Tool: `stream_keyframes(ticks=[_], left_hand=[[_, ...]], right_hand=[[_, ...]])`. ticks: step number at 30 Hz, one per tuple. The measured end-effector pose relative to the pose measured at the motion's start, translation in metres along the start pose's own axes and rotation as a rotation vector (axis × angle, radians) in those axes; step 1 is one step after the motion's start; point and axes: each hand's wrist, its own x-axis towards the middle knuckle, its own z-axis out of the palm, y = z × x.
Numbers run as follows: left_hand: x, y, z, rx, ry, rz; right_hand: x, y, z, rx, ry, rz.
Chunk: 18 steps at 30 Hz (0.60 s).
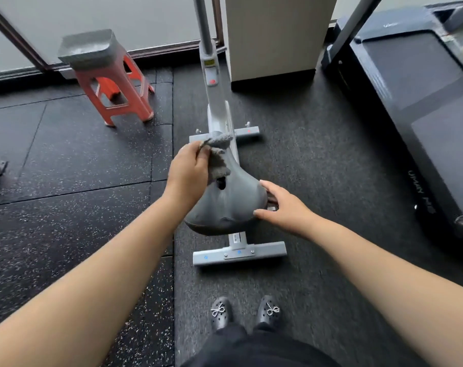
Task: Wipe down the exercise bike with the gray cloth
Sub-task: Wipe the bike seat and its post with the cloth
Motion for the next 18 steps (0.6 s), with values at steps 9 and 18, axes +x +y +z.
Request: stream_keyframes(ticks=[9, 18], left_hand=[[-0.073, -0.058, 0.049, 0.595, -0.144, -0.034], [-0.002, -0.081, 0.025, 0.197, -0.169, -0.112]], right_hand=[[0.016, -0.01, 0.013, -0.153, -0.03, 0.055], [0.019, -0.012, 0.011, -0.141, -0.035, 0.076]])
